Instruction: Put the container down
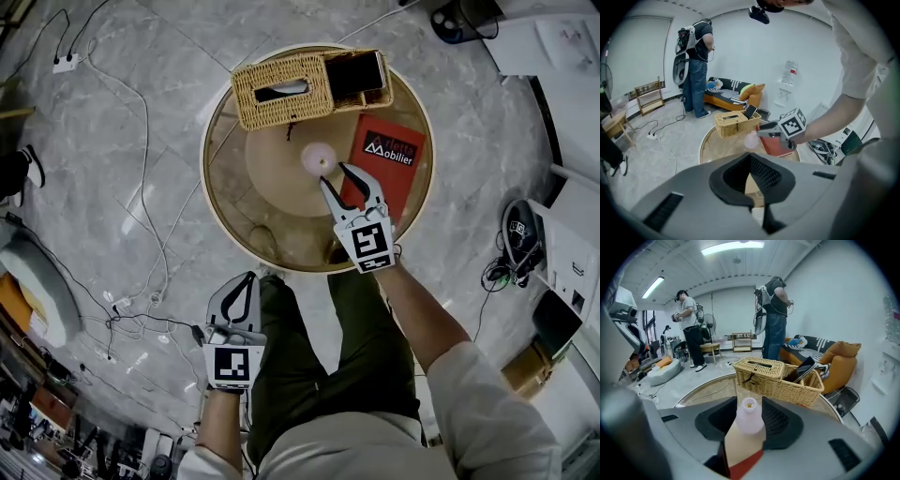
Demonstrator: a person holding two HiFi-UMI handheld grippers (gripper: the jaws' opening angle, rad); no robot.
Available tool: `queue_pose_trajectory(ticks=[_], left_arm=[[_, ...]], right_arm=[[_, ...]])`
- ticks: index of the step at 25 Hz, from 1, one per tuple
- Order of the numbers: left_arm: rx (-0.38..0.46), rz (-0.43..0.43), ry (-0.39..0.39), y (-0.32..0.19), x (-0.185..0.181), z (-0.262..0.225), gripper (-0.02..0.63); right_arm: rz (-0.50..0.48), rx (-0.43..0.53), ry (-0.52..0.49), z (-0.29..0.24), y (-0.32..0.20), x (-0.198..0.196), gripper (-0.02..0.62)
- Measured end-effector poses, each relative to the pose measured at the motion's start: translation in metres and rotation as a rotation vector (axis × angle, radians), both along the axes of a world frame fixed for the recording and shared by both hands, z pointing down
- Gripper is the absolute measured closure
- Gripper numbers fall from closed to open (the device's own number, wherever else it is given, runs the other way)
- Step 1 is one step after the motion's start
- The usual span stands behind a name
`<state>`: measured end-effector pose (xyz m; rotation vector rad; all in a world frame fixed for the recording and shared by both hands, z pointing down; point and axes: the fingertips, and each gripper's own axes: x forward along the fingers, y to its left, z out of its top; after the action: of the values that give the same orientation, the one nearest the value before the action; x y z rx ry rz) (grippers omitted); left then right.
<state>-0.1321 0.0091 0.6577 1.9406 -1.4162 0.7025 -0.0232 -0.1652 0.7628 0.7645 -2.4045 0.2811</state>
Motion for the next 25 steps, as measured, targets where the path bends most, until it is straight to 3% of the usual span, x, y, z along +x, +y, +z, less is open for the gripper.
queue_pose_trajectory(ticks=[2,7,20,25], left_arm=[[0.018,0.005,-0.002,-0.003,0.000,-0.012,0.598],[0.100,0.030,-0.018,-0.015,0.002,-0.052,0.598],[0.220,0.078,-0.041,0.007,0.017,-0.176,0.598],[0.263,0.101,-0.032,0.018,0.028,-0.210,0.598]], right_arm=[[0.016,0.008,0.006,-0.021,0.007,0.014,0.422],[0.066,0.034,0.038,-0.081,0.026,0.050,0.566],[0.177,0.051,0.016,-0.246,0.096,0.120,0.574],[0.191,0.099,-0.008,-0.295,0.121,0.133,0.574]])
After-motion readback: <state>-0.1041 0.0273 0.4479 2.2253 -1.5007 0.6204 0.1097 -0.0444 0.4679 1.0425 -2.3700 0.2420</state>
